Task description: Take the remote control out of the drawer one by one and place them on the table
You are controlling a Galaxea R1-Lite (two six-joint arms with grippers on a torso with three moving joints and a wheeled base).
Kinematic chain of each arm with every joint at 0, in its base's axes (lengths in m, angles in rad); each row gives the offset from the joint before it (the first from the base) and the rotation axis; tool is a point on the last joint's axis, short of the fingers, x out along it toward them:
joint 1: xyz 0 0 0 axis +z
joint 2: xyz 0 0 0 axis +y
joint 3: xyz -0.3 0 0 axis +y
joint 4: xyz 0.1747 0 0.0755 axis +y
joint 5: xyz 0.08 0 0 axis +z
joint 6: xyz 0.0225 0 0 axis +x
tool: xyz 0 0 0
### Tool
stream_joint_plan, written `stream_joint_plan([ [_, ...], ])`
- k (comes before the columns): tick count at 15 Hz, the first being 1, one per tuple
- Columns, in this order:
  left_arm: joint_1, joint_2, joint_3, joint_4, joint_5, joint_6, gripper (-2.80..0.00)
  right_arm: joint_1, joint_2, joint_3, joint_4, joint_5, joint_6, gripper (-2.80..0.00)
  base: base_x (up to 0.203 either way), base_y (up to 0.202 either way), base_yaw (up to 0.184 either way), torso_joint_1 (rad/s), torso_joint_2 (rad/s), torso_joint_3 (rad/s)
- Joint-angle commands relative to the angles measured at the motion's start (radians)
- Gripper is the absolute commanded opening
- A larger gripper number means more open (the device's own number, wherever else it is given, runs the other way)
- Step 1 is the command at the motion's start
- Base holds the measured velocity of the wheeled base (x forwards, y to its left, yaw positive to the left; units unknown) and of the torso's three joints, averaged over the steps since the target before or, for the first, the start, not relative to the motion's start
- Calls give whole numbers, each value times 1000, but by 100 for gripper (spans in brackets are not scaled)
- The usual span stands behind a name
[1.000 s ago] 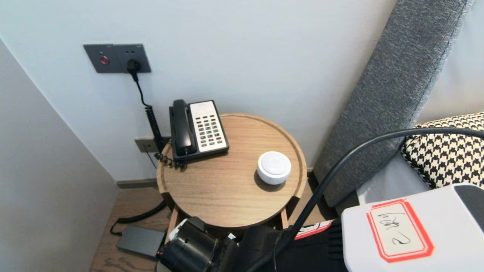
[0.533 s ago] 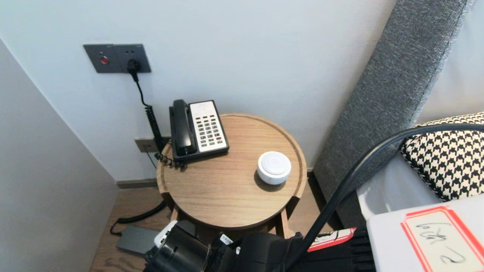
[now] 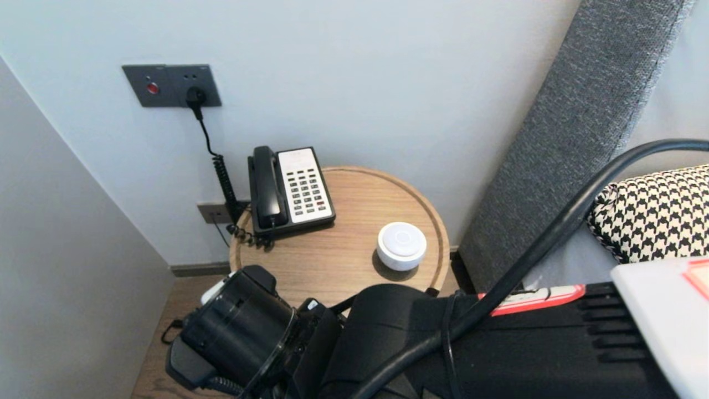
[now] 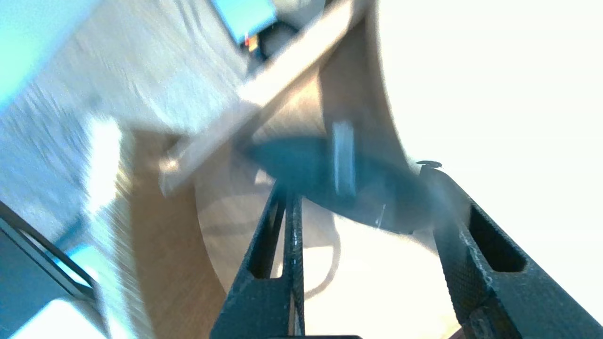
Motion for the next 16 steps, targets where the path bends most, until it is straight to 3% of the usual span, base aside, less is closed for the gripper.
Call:
stream_joint_plan([
  [1, 1, -1, 12, -1, 0, 0, -280, -21, -6, -114, 59, -4, 0, -280, 0, 0, 0, 0, 0, 0],
  [3, 0, -1, 12, -1, 0, 0, -280, -49, 0, -187, 108, -10, -3, -280, 0, 0, 0, 0, 0, 0],
  [7, 1, -1, 12, -1, 0, 0, -280, -127, -1, -196, 109, -13, -6, -280, 0, 0, 0, 0, 0, 0],
  [16, 0, -1, 12, -1, 0, 0, -280, -325, -46, -198, -106, -10, 4, -280, 0, 0, 0, 0, 0, 0],
])
